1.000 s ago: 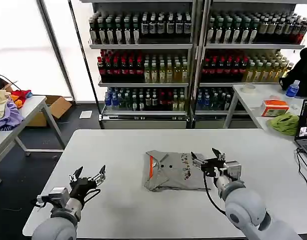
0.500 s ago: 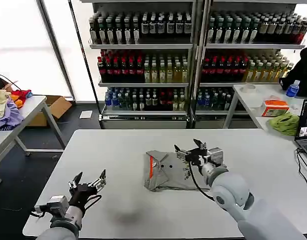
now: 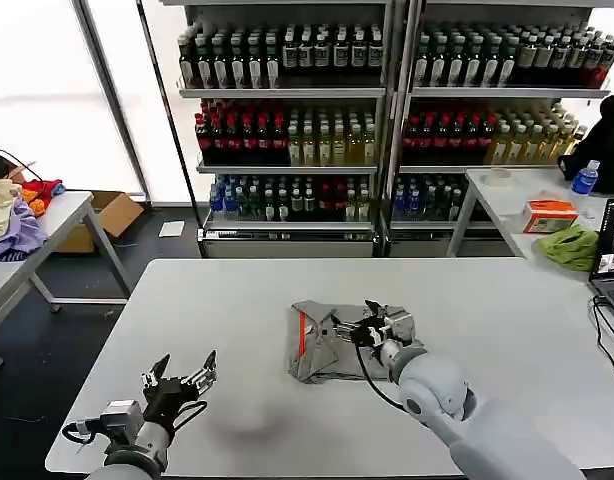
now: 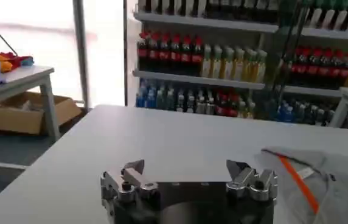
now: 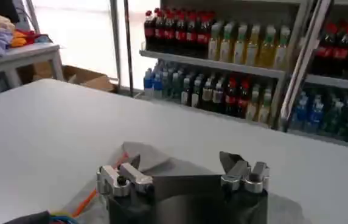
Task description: Fold and organize the clothes.
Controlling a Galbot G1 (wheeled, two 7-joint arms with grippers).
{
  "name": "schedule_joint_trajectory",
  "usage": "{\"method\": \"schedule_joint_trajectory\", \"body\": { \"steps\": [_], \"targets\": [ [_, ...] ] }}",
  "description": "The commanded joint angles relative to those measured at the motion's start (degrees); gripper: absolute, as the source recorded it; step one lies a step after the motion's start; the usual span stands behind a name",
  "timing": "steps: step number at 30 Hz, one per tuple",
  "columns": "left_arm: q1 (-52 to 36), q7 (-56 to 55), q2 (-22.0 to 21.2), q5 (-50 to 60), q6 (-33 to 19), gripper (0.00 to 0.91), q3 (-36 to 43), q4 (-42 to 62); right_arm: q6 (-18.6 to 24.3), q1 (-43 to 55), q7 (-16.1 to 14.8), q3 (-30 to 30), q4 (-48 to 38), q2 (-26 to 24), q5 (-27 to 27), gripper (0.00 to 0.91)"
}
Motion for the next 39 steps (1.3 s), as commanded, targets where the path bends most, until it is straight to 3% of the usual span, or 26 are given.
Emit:
{"method": "schedule_joint_trajectory", "body": {
  "steps": [1, 11, 21, 26, 33, 35, 39],
  "targets": [
    [0.65, 0.15, -0.26, 0.36, -0.06, 0.907, 0.22, 0.08, 0.06, 0.6, -1.14, -2.41, -6.7, 5.59, -3.41, 0.907],
    [0.56, 0.17, 0.59, 0.17, -0.28, 0.907, -1.1, -0.31, -0.06, 1.37, -0.22, -3.33, -12.59, 8.56, -3.43, 0.907],
    [0.49, 0.15, 1.05, 0.08, -0.3, 0.907, -1.8, -0.7, 0.01, 0.21, 0.0, -2.14, -11.29, 8.6, -3.2, 0.907],
    [0.45, 0.05, 1.21, 0.47, -1.38, 0.907, -1.8, -0.97, 0.13, -2.57, 0.13, 4.79, -0.1, 5.99, -3.39, 0.907],
    [-1.56, 0.28, 1.01, 2.69, -5.83, 0.907, -1.57, -0.75, 0.3, -6.33, -0.6, 18.31, 10.26, 2.8, -12.8, 0.907],
    [-2.01, 0.22, 0.81, 3.26, -7.32, 0.907, -1.85, -0.44, 0.28, -10.31, 0.89, 24.94, 12.4, 2.21, -14.43, 0.907],
    [-2.82, 0.14, 0.96, 3.57, -11.16, 0.907, -2.58, 1.04, 0.32, -19.24, 0.54, 38.09, 13.02, 1.93, -15.46, 0.907]
  ]
}}
